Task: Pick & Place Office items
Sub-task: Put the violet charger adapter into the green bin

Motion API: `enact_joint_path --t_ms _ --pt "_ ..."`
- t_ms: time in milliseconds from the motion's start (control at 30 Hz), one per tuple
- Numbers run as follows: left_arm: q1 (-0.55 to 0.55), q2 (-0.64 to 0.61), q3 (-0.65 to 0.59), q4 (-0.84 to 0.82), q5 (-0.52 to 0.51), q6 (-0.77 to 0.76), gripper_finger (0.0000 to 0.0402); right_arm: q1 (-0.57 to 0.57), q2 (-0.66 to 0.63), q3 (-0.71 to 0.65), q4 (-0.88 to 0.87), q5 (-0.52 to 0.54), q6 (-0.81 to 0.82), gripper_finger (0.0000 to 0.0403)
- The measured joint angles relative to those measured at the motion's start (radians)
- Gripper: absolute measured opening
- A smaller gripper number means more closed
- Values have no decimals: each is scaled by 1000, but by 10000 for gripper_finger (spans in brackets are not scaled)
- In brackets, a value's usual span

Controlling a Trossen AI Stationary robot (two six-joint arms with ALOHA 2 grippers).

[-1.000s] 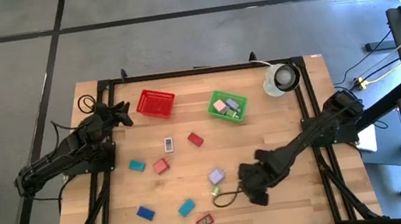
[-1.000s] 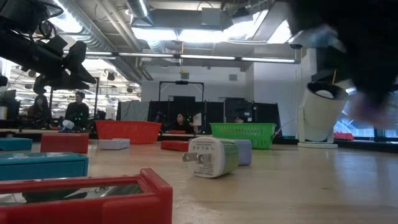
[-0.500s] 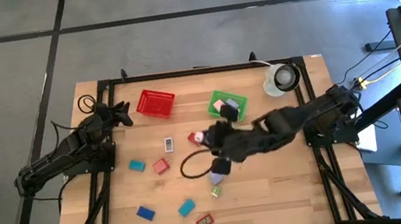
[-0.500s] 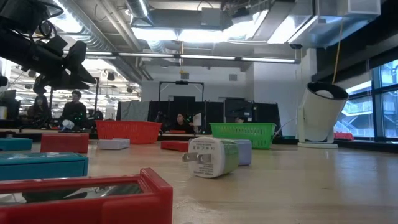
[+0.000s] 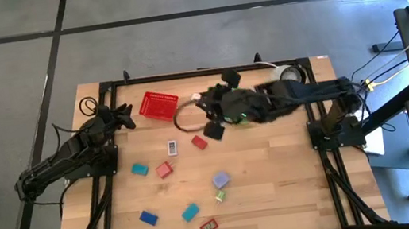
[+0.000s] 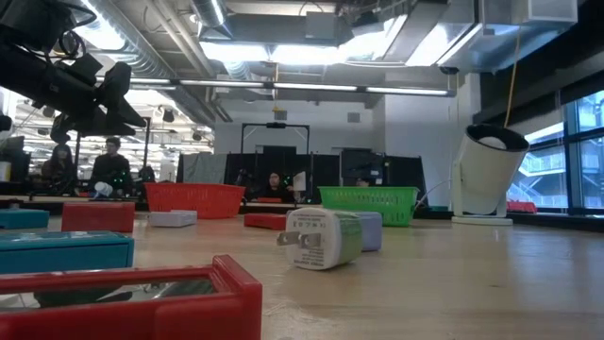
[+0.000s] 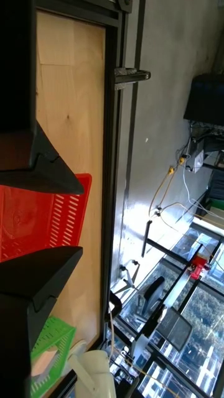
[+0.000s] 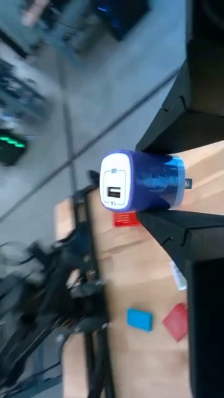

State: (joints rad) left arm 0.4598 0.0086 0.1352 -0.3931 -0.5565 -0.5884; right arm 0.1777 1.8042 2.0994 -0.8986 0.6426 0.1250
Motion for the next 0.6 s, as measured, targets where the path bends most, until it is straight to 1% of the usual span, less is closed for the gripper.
enact_joint_path --t_ms 133,333,500,600 --pt "0 0 0 0 0 0 141 -77 0 -84 -4 -67 58 127" --pt "0 0 0 0 0 0 141 -153 0 -268 -3 -181 153 128" --pt "0 0 0 0 0 0 141 -193 1 -418 8 -206 257 128" --pt "0 0 0 0 0 0 141 -212 1 -496 47 -228 324 128"
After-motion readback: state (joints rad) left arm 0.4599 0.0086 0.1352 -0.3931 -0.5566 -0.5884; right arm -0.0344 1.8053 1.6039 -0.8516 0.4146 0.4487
